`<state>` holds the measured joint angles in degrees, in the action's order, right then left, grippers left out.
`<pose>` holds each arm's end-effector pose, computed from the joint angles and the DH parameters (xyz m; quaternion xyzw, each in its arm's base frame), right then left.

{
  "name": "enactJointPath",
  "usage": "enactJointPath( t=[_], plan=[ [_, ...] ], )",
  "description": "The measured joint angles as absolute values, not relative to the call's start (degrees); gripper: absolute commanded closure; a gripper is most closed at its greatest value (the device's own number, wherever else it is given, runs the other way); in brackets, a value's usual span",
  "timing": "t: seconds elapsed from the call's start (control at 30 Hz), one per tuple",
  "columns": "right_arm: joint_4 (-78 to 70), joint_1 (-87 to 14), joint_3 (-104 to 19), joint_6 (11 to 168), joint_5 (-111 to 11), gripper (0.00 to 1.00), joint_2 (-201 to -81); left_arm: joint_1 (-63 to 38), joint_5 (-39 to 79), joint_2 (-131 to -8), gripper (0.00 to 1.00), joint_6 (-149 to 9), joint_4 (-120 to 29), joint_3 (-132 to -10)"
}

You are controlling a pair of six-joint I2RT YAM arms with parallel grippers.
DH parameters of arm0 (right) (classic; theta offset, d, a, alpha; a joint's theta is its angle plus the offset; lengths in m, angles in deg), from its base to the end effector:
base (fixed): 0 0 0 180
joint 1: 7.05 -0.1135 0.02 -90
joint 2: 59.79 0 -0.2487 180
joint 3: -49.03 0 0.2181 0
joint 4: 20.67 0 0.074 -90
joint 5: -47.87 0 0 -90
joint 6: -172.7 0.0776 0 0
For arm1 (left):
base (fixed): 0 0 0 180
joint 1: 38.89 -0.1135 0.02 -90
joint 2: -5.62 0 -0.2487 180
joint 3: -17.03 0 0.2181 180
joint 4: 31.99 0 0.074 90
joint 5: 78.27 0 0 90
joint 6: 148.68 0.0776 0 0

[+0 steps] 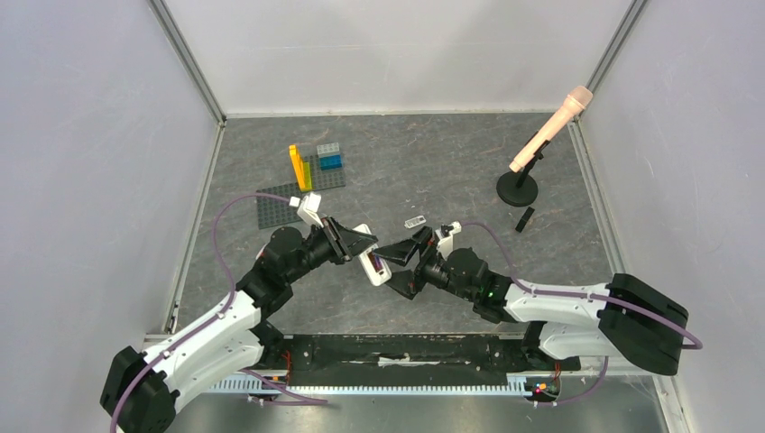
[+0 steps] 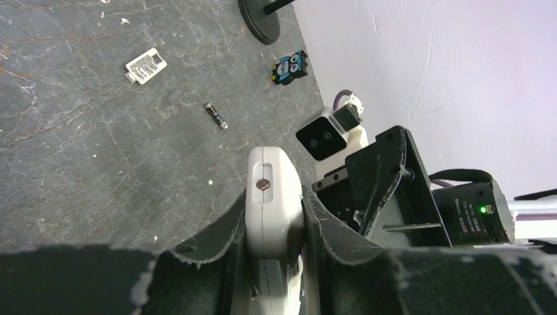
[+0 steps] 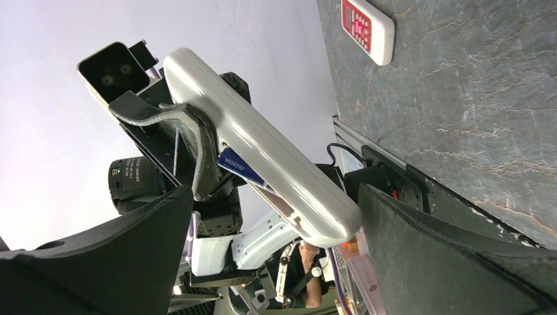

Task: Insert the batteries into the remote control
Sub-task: Load the battery into the remote control.

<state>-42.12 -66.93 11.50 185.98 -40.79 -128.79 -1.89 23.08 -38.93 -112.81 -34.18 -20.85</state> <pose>0.1351 0.2293 0.2054 0.2902 0.7090 0.6344 0.1030 0.1567 -0.1372 0.2395 -0.0490 0.7570 -0.5147 0.3995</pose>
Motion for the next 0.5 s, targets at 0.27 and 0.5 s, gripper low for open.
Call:
enactJointPath(
  t=[0.27, 0.5],
  plan=[
    [-46.14, -66.93, 11.50, 187.51, -40.81, 0.06, -131.17, -1.92, 26.69, -40.07, 0.98, -111.19, -32.21, -20.85],
    [-50.82, -66.93, 13.45, 187.84, -40.75, 0.29, -131.76, -1.96, 27.59, -40.09, 0.98, -111.15, -30.26, -20.87]
  ],
)
